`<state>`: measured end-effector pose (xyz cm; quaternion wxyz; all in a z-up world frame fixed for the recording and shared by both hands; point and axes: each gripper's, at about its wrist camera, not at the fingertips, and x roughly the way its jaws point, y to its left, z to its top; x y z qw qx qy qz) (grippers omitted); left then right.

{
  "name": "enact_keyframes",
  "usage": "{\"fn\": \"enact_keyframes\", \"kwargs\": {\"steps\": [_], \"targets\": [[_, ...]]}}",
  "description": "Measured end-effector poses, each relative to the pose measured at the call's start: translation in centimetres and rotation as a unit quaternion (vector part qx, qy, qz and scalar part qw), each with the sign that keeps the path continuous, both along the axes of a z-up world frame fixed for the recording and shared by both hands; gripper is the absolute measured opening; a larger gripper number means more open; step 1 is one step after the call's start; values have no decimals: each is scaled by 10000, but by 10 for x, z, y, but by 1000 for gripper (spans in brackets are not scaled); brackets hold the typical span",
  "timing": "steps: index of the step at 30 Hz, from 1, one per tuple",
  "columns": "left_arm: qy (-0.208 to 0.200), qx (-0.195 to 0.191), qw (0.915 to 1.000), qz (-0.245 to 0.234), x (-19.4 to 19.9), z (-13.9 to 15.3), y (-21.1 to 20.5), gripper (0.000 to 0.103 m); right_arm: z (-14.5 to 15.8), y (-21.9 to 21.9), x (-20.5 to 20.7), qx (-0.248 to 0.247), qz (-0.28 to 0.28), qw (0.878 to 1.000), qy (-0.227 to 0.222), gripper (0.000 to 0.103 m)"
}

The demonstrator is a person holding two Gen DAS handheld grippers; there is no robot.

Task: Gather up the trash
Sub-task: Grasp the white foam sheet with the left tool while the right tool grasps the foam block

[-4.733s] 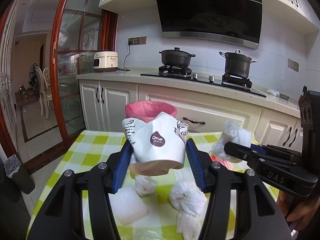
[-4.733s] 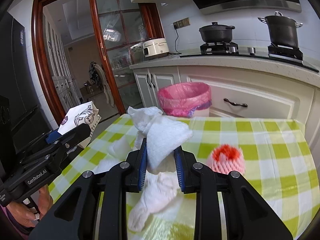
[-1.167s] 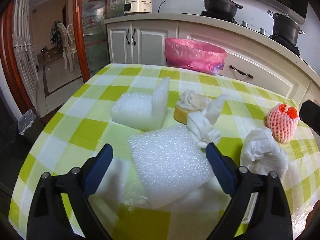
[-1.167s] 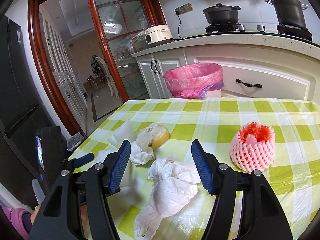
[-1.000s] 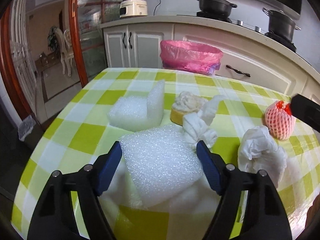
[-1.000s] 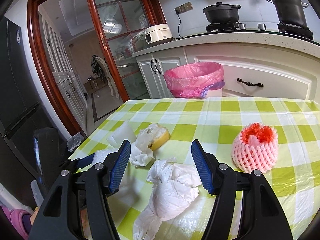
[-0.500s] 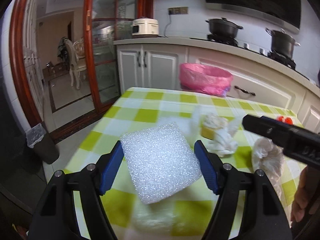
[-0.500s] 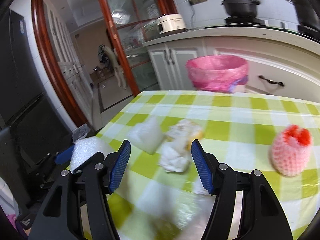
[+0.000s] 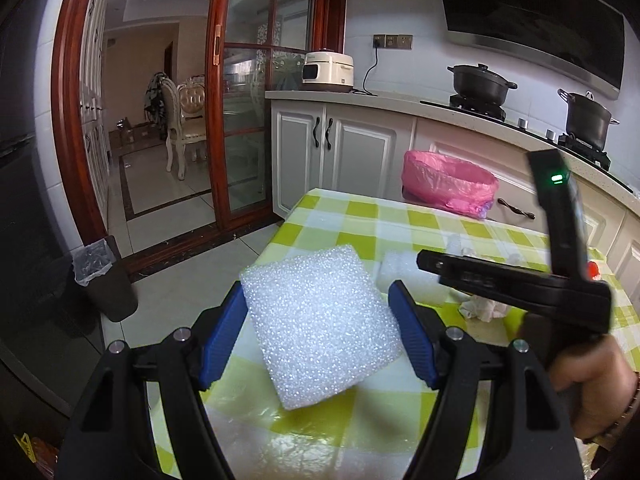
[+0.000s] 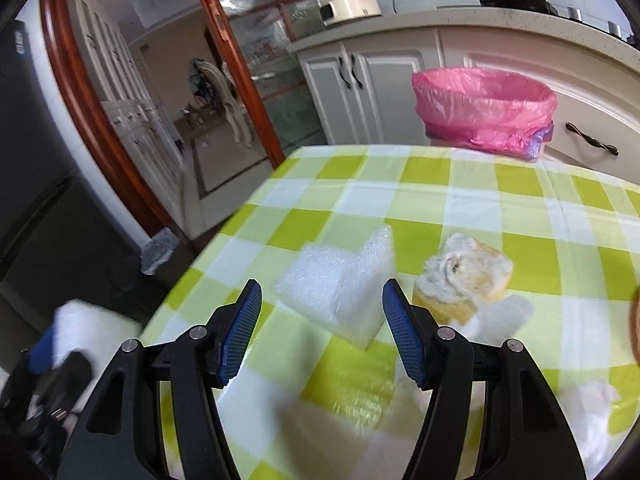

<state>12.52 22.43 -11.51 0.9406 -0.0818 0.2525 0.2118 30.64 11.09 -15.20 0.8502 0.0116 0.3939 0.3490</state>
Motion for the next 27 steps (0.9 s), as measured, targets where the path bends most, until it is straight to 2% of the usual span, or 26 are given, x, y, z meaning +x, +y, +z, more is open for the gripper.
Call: {"fn": "enact_keyframes", "kwargs": {"steps": [4,7,9,11,16,20,27], "targets": [[-20,-67,10000,47,-4,-1,6,70,-6,8,8,-82,-161,9998,-2,58],[-1,-77,10000,58,-6,-3,9,70,-7,6,8,-161,-239,9996,0,42],[23,-86,9999,64,-6,-5,9,70,-9,3,9,-176,-273,9995,20,27],[39,-127,9999,70,-6,-7,9,70,-9,-2,7,-145,-282,9995,5,20],[22,-91,10000,7,-4,-4,1,70,8,-18,-5,154,-215,9996,-128,18],[-48,-38,10000,-69,-3,4,-11,70,39,-35,-23,281,-74,9980,-568,18],[-175,54,9992,-353,4,20,-46,70,76,-94,-37,345,-258,9924,-1152,18]]}}
